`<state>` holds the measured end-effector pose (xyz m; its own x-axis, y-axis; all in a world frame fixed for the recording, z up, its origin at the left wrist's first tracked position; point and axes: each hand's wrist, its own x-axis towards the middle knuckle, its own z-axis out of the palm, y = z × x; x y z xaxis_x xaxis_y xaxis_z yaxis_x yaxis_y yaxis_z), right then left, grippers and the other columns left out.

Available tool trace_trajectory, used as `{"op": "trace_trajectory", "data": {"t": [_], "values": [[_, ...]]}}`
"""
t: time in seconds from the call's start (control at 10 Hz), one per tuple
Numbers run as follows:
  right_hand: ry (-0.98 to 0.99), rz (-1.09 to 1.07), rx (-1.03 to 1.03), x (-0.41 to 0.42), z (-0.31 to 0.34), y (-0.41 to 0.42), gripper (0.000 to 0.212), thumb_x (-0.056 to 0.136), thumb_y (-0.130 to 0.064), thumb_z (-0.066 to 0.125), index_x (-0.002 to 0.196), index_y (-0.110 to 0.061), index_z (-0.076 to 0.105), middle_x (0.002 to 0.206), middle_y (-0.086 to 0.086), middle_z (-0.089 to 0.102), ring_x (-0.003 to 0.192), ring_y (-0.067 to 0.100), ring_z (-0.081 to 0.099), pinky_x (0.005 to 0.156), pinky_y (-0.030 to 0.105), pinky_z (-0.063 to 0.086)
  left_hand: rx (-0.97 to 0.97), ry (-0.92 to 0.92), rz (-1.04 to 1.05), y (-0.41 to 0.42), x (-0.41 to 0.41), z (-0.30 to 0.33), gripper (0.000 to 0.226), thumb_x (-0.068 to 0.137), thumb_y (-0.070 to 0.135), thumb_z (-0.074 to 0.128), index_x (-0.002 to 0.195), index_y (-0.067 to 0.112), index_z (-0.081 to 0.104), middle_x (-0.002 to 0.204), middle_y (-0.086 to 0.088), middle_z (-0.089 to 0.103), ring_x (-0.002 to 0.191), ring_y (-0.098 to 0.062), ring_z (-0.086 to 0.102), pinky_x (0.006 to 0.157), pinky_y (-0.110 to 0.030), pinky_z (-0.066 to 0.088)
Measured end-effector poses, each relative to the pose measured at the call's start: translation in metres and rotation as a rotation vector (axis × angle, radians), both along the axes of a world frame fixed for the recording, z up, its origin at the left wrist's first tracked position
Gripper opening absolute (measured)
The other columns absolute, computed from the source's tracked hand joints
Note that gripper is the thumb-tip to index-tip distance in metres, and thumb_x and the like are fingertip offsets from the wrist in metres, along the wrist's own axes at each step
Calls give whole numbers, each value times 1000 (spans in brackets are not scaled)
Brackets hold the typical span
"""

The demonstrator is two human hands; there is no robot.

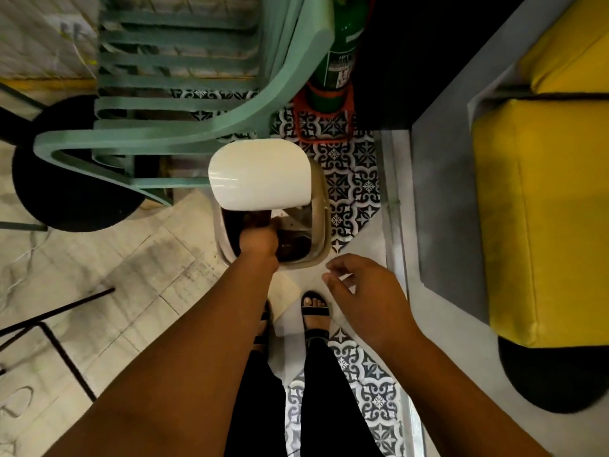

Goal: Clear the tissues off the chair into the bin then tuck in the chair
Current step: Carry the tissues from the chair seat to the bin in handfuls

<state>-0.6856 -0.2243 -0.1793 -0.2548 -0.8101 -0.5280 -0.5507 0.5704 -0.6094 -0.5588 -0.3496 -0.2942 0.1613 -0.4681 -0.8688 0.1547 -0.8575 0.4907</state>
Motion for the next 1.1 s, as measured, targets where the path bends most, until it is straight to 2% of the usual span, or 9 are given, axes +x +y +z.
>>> {"op": "trace_trajectory", "data": {"t": [0.1, 0.2, 0.3, 0.4, 0.5, 0.6, 0.7, 0.8, 1.1], "values": [[-25, -4, -6, -5, 7, -4, 22, 90, -37, 59, 109, -28, 63, 103, -14, 64, 87, 3, 60, 80, 23, 51, 87, -46, -47, 0, -11, 19, 32, 96, 11, 47, 126, 11, 55, 127, -11, 59, 119, -33, 55, 97, -38, 48], [-45, 37, -27, -7, 18, -11, 14, 89, -36, 60, 102, -30, 63, 98, -14, 64, 83, 3, 60, 77, 27, 53, 131, -83, -153, 5, -14, 39, 42, 97, 6, 40, 139, 1, 43, 143, -18, 46, 129, -33, 49, 91, -37, 47], [-59, 94, -27, -4, 28, -22, 19, 89, -35, 60, 105, -26, 64, 97, -13, 63, 84, 4, 58, 72, 19, 47, 113, -32, -255, 23, -7, 58, 40, 95, 3, 44, 135, -2, 47, 140, -20, 49, 107, -26, 56, 86, -36, 50], [-53, 187, -58, 9, 43, -43, 18, 87, -35, 64, 103, -27, 67, 95, -12, 66, 84, 6, 62, 71, 18, 47, 45, 83, -233, 33, 11, 105, 13, 94, 8, 51, 102, 8, 62, 118, -17, 59, 91, -21, 55, 94, -40, 48], [-36, 280, -107, 31, 60, -65, 13, 85, -36, 66, 95, -27, 68, 94, -10, 68, 82, 9, 64, 76, 27, 51, -32, 93, -184, 43, 40, 131, 12, 96, 16, 50, 94, 10, 60, 100, -9, 63, 87, -19, 60, 89, -36, 49], [-5, 407, -126, 56, 76, -82, 13, 86, -35, 65, 94, -25, 68, 93, -8, 67, 86, 13, 63, 78, 29, 50, -110, 32, -115, 54, 75, 154, 27, 97, 27, 49, 109, 8, 63, 105, -8, 66, 97, -20, 63, 89, -34, 50], [2, 587, -140, 107, 98, -87, 19, 87, -35, 64, 99, -20, 67, 89, -7, 63, 87, 14, 60, 78, 27, 48, -214, -57, -38, 73, 128, 180, 29, 97, 34, 49, 109, 12, 64, 111, -7, 66, 105, -22, 61, 93, -38, 50], [5, 757, -151, 164, 112, -82, 21, 86, -34, 65, 100, -18, 67, 94, -2, 68, 91, 17, 64, 81, 29, 51, -278, -148, 57, 94, 177, 202, 27, 96, 38, 50, 102, 17, 65, 110, -6, 66, 105, -22, 61, 91, -39, 51], [41, 1305, -269, 390, 171, -17, 24, 84, -38, 64, 100, -20, 66, 98, 0, 69, 93, 20, 63, 79, 29, 50, -399, -263, 570, 218, 379, 272, 15, 95, 31, 54, 91, 20, 63, 100, -1, 66, 94, -16, 60, 86, -35, 49]]}}
